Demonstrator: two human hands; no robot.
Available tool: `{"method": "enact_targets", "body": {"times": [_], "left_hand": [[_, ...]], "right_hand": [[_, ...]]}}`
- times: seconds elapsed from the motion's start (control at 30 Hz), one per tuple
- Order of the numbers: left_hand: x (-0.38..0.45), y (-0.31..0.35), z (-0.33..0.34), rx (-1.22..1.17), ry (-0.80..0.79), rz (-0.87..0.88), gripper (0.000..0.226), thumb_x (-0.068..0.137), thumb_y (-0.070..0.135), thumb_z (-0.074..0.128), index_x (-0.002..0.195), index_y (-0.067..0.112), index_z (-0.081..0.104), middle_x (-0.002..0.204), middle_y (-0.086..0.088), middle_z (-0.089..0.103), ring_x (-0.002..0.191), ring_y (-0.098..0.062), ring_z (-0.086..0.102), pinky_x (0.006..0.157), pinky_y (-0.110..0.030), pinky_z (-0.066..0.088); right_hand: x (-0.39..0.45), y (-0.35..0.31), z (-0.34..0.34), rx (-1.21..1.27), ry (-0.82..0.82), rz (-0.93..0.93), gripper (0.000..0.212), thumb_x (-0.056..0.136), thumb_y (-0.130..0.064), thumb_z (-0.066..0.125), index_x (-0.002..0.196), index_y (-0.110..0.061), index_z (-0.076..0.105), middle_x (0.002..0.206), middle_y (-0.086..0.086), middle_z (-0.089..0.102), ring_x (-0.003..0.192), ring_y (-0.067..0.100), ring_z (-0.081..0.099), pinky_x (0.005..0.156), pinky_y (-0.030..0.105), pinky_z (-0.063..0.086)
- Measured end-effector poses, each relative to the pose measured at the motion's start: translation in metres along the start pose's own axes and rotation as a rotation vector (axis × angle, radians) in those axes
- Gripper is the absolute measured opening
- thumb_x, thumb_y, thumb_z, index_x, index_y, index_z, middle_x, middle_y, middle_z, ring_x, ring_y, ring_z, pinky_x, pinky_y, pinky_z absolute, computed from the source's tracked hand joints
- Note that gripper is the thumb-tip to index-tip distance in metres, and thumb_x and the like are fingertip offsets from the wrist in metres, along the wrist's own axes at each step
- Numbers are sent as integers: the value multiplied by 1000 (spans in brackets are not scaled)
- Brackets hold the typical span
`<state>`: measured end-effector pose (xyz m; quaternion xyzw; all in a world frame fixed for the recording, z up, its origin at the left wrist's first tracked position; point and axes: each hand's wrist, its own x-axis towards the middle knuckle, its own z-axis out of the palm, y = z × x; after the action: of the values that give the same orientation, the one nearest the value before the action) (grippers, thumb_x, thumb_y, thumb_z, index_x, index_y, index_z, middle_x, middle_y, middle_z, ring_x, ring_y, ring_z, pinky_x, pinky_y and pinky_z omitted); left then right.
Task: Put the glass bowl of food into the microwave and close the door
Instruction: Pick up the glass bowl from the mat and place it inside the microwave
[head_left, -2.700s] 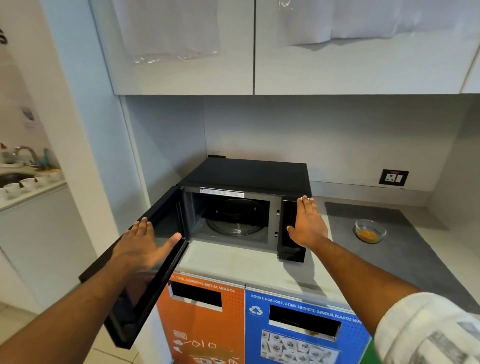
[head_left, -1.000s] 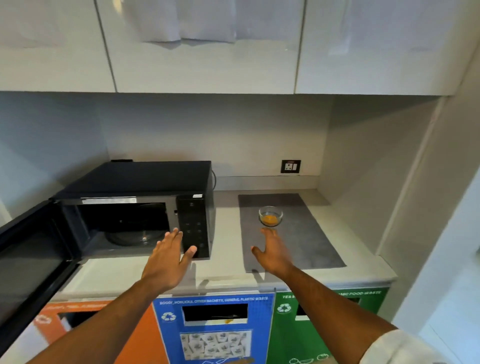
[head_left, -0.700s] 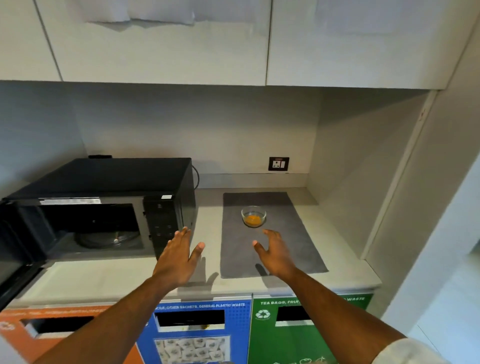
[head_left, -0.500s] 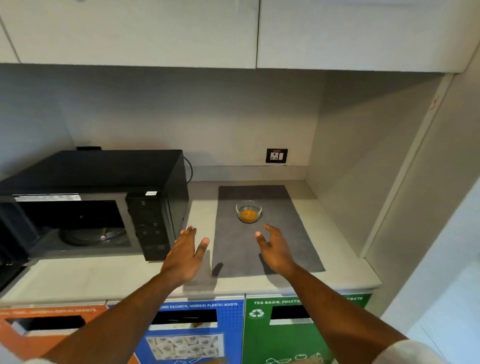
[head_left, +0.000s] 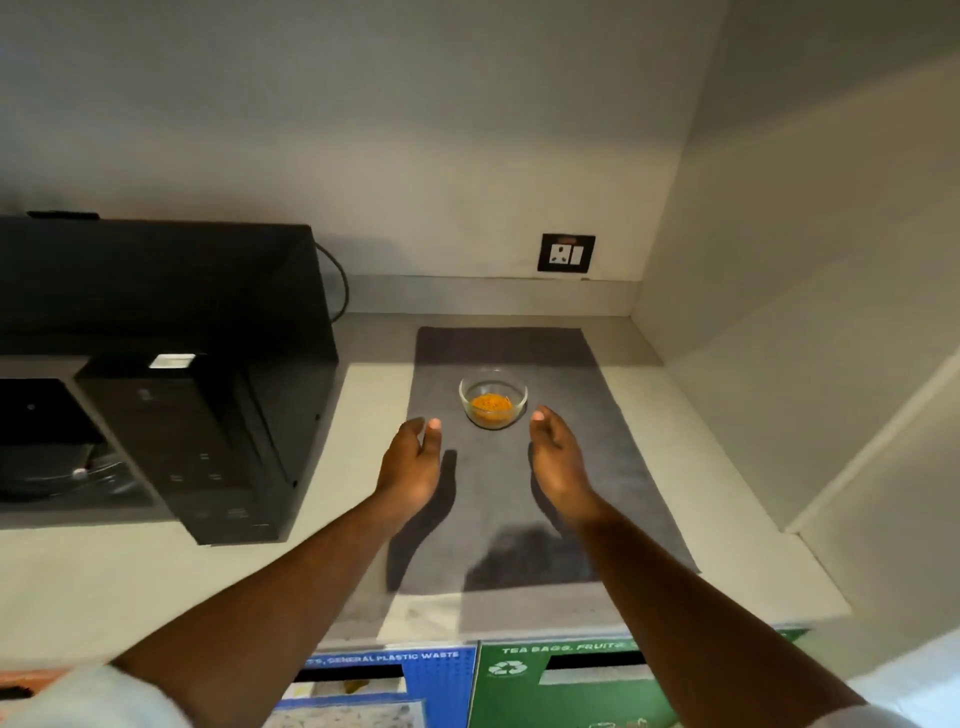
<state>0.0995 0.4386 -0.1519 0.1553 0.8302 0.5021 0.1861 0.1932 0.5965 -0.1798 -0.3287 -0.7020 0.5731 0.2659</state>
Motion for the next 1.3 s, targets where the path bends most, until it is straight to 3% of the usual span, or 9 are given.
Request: {"method": "enact_targets", "body": {"times": [0.17,0.27,0.33,0.43,0.5,0.63,0.9,1.13,1.3], "left_hand": [[72,-5,35,-51,6,56,48,104,40,32,144,15,42,149,-11,49,135,-31,47,113,-42,35],[111,-12,55,-57,2,106,46,105,35,32,145,15,41,149,-11,48,135,-30,46,111,-38,35],[131,-14,66,-83,-3,133,46,105,32,32,147,14,39,151,-10,45,137,-29,43,108,-31,31],[156,-15,81,-206,0,125,44,105,31,34,147,16,39,150,-9,46,136,-27,44,108,-30,31],[164,-12,86,-331,4,87,41,105,30,37,142,16,44,146,-10,50,132,-27,48,113,-38,36],[182,-11,94,-520,18,42,31,103,26,44,125,14,61,128,-9,64,117,-24,59,106,-41,46],[189,-13,110,-676,-39,69,27,101,15,45,120,7,62,126,-11,67,119,-20,62,106,-33,46],[172,-13,108,-681,-11,54,36,104,22,38,126,6,62,122,-7,70,114,-15,66,105,-32,48],[136,-5,89,-684,15,61,35,104,23,38,120,7,65,119,-9,71,111,-18,67,97,-31,52]], "right_hand": [[56,33,25,53,49,-23,38,108,-37,39,127,-12,60,126,6,63,120,19,57,108,34,42],[86,53,34,137,101,-5,16,108,-32,41,108,-20,51,97,-8,54,95,11,50,97,36,38],[102,64,35,185,110,-33,9,109,-28,42,107,-21,48,89,-14,47,84,3,45,94,38,34],[118,72,40,212,108,-53,25,109,-31,42,116,-13,58,108,8,66,105,21,63,106,41,44],[129,70,41,289,108,-26,33,109,-29,43,125,-8,63,127,24,65,123,36,62,114,49,45],[152,57,49,456,142,91,41,107,-19,46,142,0,55,146,21,57,136,34,55,120,48,40],[169,54,62,611,103,115,39,106,-7,43,136,15,52,137,34,60,133,40,58,118,45,42],[146,55,62,580,95,55,33,106,-10,44,131,4,60,129,24,68,125,33,65,115,43,46],[115,38,61,632,111,124,35,104,-8,46,134,4,59,132,24,67,126,34,64,115,45,45]]}}
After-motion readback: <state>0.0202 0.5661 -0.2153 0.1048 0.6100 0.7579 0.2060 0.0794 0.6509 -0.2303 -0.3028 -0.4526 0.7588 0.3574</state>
